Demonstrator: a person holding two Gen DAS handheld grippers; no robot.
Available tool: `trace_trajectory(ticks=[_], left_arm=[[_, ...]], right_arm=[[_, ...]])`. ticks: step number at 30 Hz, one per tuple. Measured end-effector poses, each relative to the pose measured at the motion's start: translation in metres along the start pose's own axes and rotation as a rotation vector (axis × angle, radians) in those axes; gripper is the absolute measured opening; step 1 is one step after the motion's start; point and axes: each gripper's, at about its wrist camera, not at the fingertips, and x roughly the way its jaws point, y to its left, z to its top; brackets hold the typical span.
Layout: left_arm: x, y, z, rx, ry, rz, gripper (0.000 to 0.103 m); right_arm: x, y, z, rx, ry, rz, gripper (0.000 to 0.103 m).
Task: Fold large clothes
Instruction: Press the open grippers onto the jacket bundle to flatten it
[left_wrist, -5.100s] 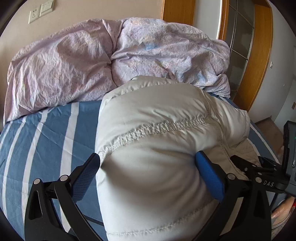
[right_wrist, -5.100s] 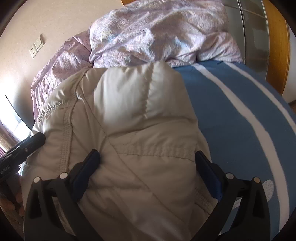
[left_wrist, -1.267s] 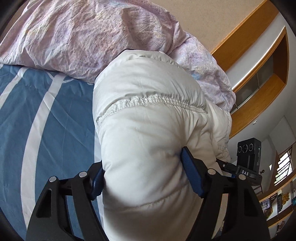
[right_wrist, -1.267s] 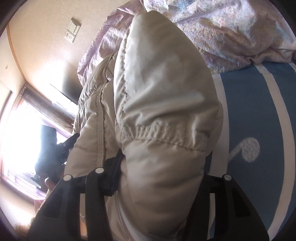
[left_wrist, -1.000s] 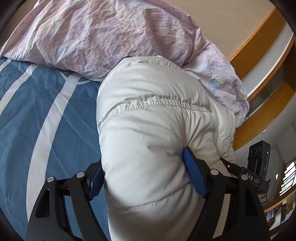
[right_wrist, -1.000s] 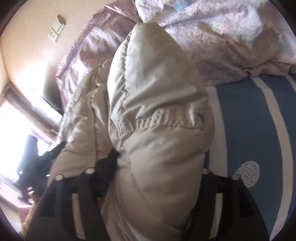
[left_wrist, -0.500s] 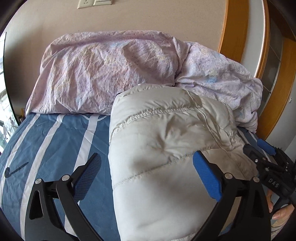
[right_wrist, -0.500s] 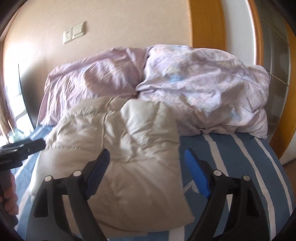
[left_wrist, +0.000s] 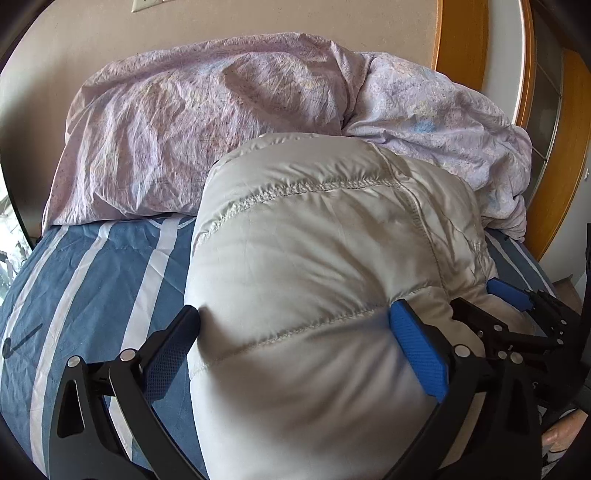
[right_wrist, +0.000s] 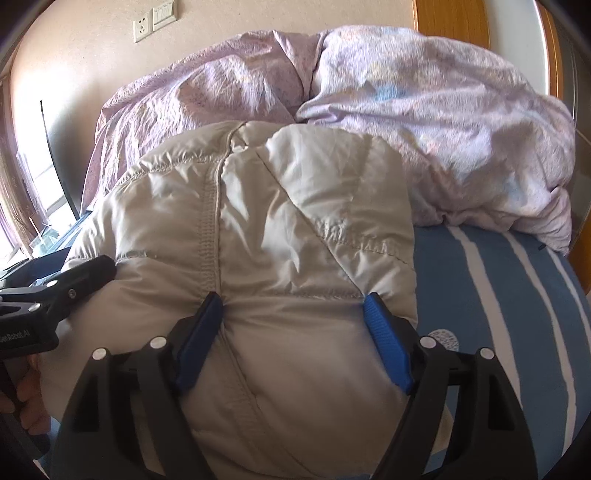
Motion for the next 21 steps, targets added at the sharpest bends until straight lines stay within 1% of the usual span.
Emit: trace_trajectory(ticks=[11,15,21], left_arm=[[0.011,-0.001,-0.002,0.015,0.001,0.005,0.102],[0.017,0.001,-0.004,0.012,0.004,-0.006,0.102],[0.025,0.007,-0.009,-0.008,0.01,-0.035,0.102]], right_arm=[[0.015,-0.008,-0.002,0.028,0.043,0.049,0.08],[0.019,-0.012,-0.004,0.044,0.05,0.076,0.08],[0.026,-0.013,-0.007,0.043,0.048,0.092,0.081]])
